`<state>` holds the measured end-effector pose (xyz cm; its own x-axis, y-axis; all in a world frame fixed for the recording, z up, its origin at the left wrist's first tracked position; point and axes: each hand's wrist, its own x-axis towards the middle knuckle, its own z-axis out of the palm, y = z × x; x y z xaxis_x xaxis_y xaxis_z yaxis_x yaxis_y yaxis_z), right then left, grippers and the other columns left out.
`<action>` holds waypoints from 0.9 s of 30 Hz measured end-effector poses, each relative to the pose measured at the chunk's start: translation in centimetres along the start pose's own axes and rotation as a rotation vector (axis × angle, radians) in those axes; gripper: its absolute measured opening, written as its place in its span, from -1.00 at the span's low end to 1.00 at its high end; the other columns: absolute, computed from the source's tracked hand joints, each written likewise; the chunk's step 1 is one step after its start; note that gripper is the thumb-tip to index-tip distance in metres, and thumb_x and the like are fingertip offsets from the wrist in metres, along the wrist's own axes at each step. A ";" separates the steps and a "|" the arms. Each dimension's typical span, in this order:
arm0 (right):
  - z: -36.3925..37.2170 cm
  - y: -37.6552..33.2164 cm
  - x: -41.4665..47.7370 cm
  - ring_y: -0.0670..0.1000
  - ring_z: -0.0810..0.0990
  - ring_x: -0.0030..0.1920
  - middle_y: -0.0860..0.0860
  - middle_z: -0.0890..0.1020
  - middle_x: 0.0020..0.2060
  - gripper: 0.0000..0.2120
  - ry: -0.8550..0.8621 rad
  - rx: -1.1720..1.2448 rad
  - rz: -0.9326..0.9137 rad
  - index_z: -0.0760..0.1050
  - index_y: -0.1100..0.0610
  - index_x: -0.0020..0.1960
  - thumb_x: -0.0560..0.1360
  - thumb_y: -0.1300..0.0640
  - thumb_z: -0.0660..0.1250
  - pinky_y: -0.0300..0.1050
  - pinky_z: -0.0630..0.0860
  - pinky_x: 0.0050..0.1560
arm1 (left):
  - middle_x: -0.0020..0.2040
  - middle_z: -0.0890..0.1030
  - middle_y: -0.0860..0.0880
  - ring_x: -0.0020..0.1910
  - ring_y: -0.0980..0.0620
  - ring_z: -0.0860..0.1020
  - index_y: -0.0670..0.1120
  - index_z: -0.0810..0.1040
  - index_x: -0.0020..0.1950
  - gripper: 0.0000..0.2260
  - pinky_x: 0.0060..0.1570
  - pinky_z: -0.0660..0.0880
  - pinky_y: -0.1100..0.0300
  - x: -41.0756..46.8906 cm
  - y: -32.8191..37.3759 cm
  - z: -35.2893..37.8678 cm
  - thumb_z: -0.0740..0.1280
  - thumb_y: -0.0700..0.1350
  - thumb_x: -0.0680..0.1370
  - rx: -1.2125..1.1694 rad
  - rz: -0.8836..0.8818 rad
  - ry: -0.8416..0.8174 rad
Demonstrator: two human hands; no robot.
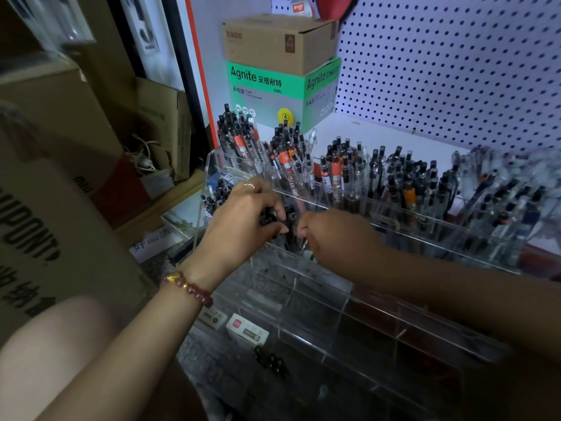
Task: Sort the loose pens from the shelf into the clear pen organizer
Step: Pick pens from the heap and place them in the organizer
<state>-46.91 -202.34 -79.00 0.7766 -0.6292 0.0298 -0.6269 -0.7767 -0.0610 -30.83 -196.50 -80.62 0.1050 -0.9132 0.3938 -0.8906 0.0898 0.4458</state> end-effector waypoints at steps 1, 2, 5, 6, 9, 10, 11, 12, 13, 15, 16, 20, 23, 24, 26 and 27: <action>-0.3 0.2 0.0 0.11 0.57 -0.19 0.07 0.60 -0.13 -0.80 -0.005 0.005 0.008 0.45 0.11 0.14 0.58 0.25 0.15 -0.10 0.46 -0.24 | -0.03 0.46 0.05 0.05 0.07 0.39 0.00 0.58 -0.16 -0.85 -0.09 0.49 0.01 0.0 0.0 0.0 0.53 -0.10 0.38 0.010 0.006 0.001; -0.5 0.4 -0.1 0.10 0.54 -0.24 0.05 0.57 -0.20 -0.79 -0.014 0.006 0.018 0.44 0.08 0.13 0.56 0.29 0.16 -0.11 0.43 -0.27 | -0.03 0.46 0.05 0.06 0.05 0.40 0.00 0.58 -0.16 -0.85 -0.09 0.50 0.00 0.1 0.0 0.1 0.53 -0.10 0.38 0.026 0.016 0.003; -0.8 0.9 -0.4 0.08 0.55 -0.28 0.05 0.54 -0.26 -0.60 -0.004 0.019 0.005 0.37 0.04 0.29 0.53 0.37 0.13 -0.12 0.46 -0.29 | 0.03 0.48 0.03 0.11 0.01 0.41 0.00 0.61 -0.06 -0.82 -0.05 0.50 0.01 0.0 0.1 0.2 0.52 -0.09 0.39 0.070 0.037 0.008; -0.7 1.1 -0.5 0.09 0.58 -0.24 0.07 0.59 -0.20 -0.55 0.010 0.017 -0.005 0.32 0.08 0.39 0.54 0.36 0.13 -0.12 0.50 -0.26 | 0.05 0.48 0.02 0.12 0.01 0.41 0.00 0.61 0.00 -0.79 -0.02 0.50 0.01 0.0 0.1 0.2 0.52 -0.09 0.39 0.078 0.047 0.007; -0.3 1.3 -1.0 0.09 0.61 -0.12 0.10 0.63 -0.02 -0.60 0.004 0.000 -0.019 0.33 0.12 0.39 0.57 0.29 0.16 -0.11 0.50 -0.17 | 0.09 0.48 -0.01 0.14 -0.03 0.42 -0.01 0.60 0.13 -0.68 0.09 0.44 0.05 -0.1 0.0 0.4 0.52 -0.10 0.39 0.089 0.088 0.033; -0.2 1.4 -1.2 0.08 0.60 -0.10 0.09 0.63 -0.01 -0.65 0.002 -0.009 -0.021 0.36 0.11 0.35 0.58 0.27 0.16 -0.14 0.44 -0.20 | 0.09 0.48 -0.02 0.13 -0.04 0.42 -0.02 0.60 0.15 -0.65 0.11 0.42 0.07 -0.2 0.0 0.5 0.52 -0.11 0.39 0.095 0.103 0.055; -0.1 1.4 -1.3 0.08 0.59 -0.09 0.08 0.62 -0.01 -0.67 0.003 -0.018 -0.022 0.38 0.10 0.33 0.58 0.26 0.16 -0.16 0.37 -0.21 | 0.08 0.48 -0.04 0.11 -0.04 0.41 -0.02 0.60 0.17 -0.63 0.12 0.38 0.10 -0.2 0.0 0.6 0.52 -0.10 0.38 0.107 0.122 0.068; -0.1 1.5 -1.4 0.09 0.59 -0.08 0.08 0.62 -0.01 -0.68 0.006 -0.025 -0.022 0.38 0.10 0.32 0.57 0.26 0.16 -0.16 0.34 -0.21 | 0.09 0.46 -0.05 0.10 -0.03 0.39 -0.02 0.60 0.18 -0.62 0.11 0.35 0.13 -0.2 0.0 0.6 0.52 -0.10 0.38 0.130 0.146 0.072; -0.1 1.6 -1.5 0.10 0.59 -0.06 0.08 0.62 -0.01 -0.68 0.009 -0.030 -0.022 0.39 0.11 0.31 0.57 0.27 0.15 -0.16 0.34 -0.21 | 0.10 0.45 -0.06 0.09 -0.02 0.37 -0.01 0.60 0.19 -0.62 0.10 0.32 0.15 -0.2 0.1 0.5 0.51 -0.08 0.39 0.164 0.176 0.068; 0.0 1.8 -1.6 0.10 0.59 -0.05 0.09 0.62 0.00 -0.68 0.016 -0.046 -0.031 0.39 0.11 0.30 0.57 0.27 0.14 -0.15 0.36 -0.20 | 0.12 0.41 -0.08 0.08 0.00 0.33 0.01 0.58 0.21 -0.62 0.07 0.30 0.15 -0.3 0.3 0.4 0.48 -0.06 0.40 0.246 0.244 0.053; 0.0 1.8 -1.7 0.10 0.59 -0.04 0.08 0.62 0.01 -0.68 0.017 -0.050 -0.035 0.38 0.11 0.31 0.58 0.26 0.14 -0.16 0.35 -0.20 | 0.13 0.39 -0.08 0.08 0.00 0.31 0.02 0.58 0.22 -0.61 0.05 0.32 0.14 -0.3 0.3 0.4 0.47 -0.05 0.40 0.277 0.269 0.043; -0.2 1.8 -2.0 0.10 0.59 -0.04 0.09 0.61 0.01 -0.68 0.022 -0.051 -0.033 0.34 0.10 0.35 0.61 0.22 0.10 -0.16 0.33 -0.20 | 0.18 0.39 -0.12 0.12 -0.05 0.32 0.07 0.58 0.20 -0.63 0.05 0.38 0.02 -0.5 0.3 0.3 0.47 -0.01 0.40 0.369 0.287 -0.001; -0.3 1.9 -2.3 0.12 0.60 -0.01 0.10 0.62 0.03 -0.68 0.036 -0.045 -0.041 0.35 0.09 0.35 0.61 0.22 0.10 -0.12 0.41 -0.15 | 0.19 0.40 -0.13 0.11 -0.08 0.32 0.05 0.58 0.15 -0.66 0.07 0.35 0.00 -0.2 -0.2 0.3 0.47 0.03 0.40 0.435 0.261 -0.001; -0.3 2.0 -2.3 0.12 0.60 -0.01 0.10 0.62 0.03 -0.69 0.033 -0.045 -0.040 0.36 0.09 0.34 0.61 0.22 0.10 -0.10 0.44 -0.12 | 0.19 0.40 -0.13 0.11 -0.08 0.32 0.05 0.58 0.13 -0.67 0.07 0.33 0.02 -0.2 -0.3 0.3 0.48 0.03 0.40 0.439 0.259 0.000; -0.3 2.1 -2.4 0.11 0.60 -0.02 0.09 0.62 0.01 -0.72 0.025 -0.055 -0.044 0.40 0.09 0.29 0.61 0.21 0.10 -0.09 0.44 -0.10 | 0.17 0.40 -0.12 0.11 -0.08 0.33 0.04 0.58 0.11 -0.69 0.07 0.35 0.01 -0.1 -0.3 0.5 0.49 0.02 0.39 0.417 0.251 -0.011; -0.4 2.2 -2.5 0.11 0.60 -0.04 0.08 0.62 -0.01 -0.74 0.025 -0.064 -0.054 0.42 0.10 0.26 0.61 0.20 0.10 -0.10 0.44 -0.11 | 0.17 0.40 -0.11 0.11 -0.07 0.33 0.04 0.59 0.10 -0.70 0.08 0.37 0.00 -0.1 -0.3 0.5 0.49 0.02 0.39 0.397 0.250 -0.014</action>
<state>-50.24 -202.54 -78.81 0.8084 -0.5859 0.0560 -0.5871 -0.8095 0.0052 -30.82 -196.68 -81.22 -0.1382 -0.8886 0.4375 -0.9885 0.1514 -0.0048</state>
